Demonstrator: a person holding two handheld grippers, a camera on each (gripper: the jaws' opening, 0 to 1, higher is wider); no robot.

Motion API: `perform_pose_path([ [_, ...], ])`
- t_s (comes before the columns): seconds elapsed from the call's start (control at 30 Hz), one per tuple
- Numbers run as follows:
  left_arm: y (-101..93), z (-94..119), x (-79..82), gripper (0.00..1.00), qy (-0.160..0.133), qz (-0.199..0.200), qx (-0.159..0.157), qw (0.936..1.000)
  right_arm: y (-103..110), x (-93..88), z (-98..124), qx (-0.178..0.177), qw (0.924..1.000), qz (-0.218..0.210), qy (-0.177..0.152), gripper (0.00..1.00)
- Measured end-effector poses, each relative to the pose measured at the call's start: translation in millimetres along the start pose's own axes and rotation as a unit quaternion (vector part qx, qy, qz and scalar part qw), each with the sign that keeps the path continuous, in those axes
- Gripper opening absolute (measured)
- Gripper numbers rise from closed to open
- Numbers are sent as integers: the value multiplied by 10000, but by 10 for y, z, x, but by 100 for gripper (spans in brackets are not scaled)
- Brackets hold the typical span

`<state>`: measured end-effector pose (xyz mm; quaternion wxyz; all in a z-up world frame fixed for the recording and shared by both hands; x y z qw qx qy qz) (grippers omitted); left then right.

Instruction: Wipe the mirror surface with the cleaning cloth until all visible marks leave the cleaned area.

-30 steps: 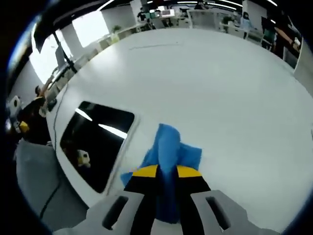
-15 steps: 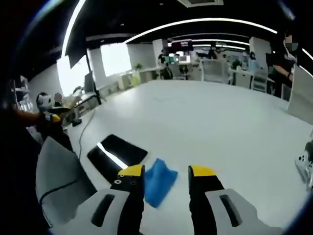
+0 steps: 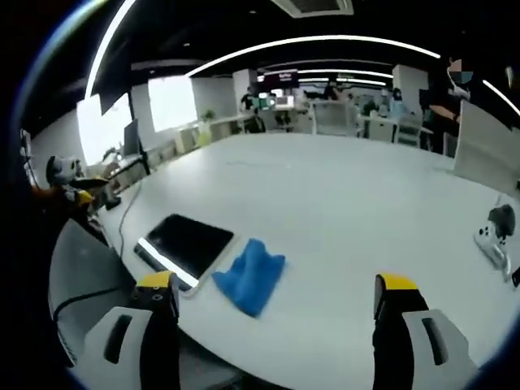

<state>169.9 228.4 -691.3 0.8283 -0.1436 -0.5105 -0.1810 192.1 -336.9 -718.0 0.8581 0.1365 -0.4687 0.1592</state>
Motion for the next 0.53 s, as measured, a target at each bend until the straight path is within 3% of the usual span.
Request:
perform_pose_path([
  [0.07,32,0,-39,100,19,58,53,10000,-40,-11,-5,-72,9999,83,-103,100],
  [0.27,70,4,-63,100,68,83,64,9999,-88,-26,-10,-253,9996,127,-4,100],
  [0.53,79,16,-68,100,99,90,48,9999,-2,-81,-39,-100,9996,239,78,100],
])
Point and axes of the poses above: the point that each gripper's makers call its tool centre point, and the gripper's own axes: z roughly backward along the fingers, y roughly to its left, x roughly out of its top, the point moved 9 cm from there along z, roughly backward along the fingers, and after that the axes turned 1 degree about -z, right-handed, at the moved point
